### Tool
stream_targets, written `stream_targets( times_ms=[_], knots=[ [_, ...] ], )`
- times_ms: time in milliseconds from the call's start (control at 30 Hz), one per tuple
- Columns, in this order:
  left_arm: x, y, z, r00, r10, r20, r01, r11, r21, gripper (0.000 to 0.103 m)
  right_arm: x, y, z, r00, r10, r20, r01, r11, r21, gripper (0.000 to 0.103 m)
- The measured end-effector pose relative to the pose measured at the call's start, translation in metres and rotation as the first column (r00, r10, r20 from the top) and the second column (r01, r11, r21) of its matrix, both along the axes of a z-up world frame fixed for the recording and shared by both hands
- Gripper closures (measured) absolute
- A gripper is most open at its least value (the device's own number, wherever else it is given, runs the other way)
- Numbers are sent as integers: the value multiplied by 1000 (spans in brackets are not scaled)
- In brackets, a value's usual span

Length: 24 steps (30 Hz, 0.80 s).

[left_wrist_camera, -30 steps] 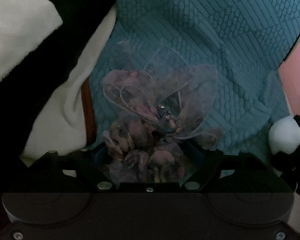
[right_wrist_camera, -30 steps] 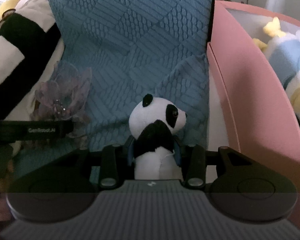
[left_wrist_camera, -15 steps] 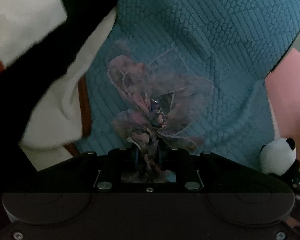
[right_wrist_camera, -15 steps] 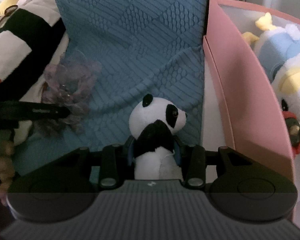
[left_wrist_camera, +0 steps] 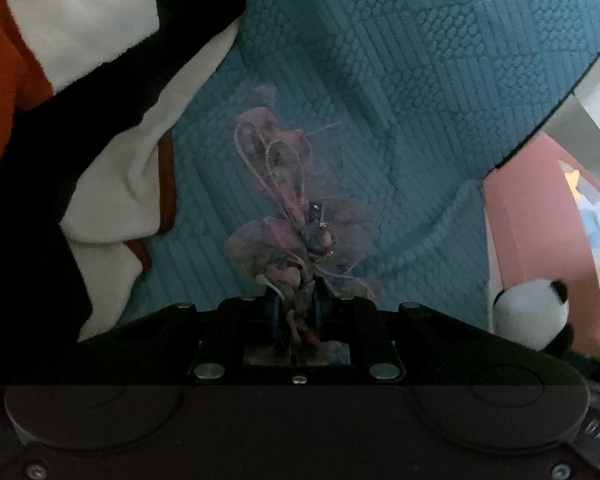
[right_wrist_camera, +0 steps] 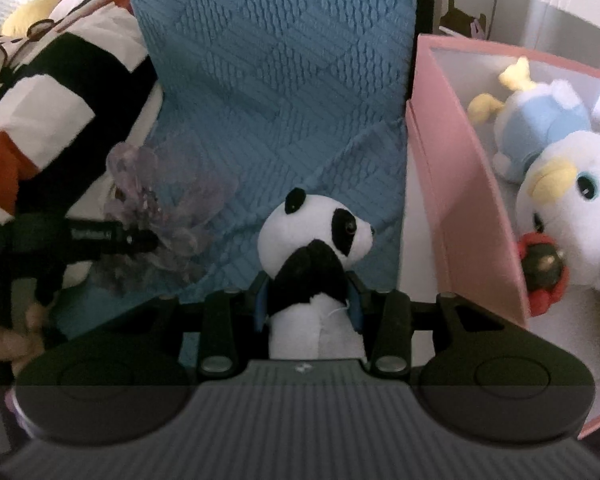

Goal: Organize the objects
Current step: 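Carry the panda and lace flower in both tools over the pink box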

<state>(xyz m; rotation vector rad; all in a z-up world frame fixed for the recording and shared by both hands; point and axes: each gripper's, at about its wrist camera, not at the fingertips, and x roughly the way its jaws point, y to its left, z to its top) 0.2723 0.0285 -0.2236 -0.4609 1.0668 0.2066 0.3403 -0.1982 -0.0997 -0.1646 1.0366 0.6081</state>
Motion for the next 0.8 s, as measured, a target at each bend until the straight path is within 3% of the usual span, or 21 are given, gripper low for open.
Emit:
stream_targets(
  times_ms=[333,800],
  knots=[
    [-7,-41,41,997,-70,14,71,996,-54,89,8,-24,45,1000,-15,19,15,1000,22,61],
    [15,-103,149,976,-178,122,183,982,-37,89,31,-74,130,993,-71,92,60,991,116,61]
  ],
)
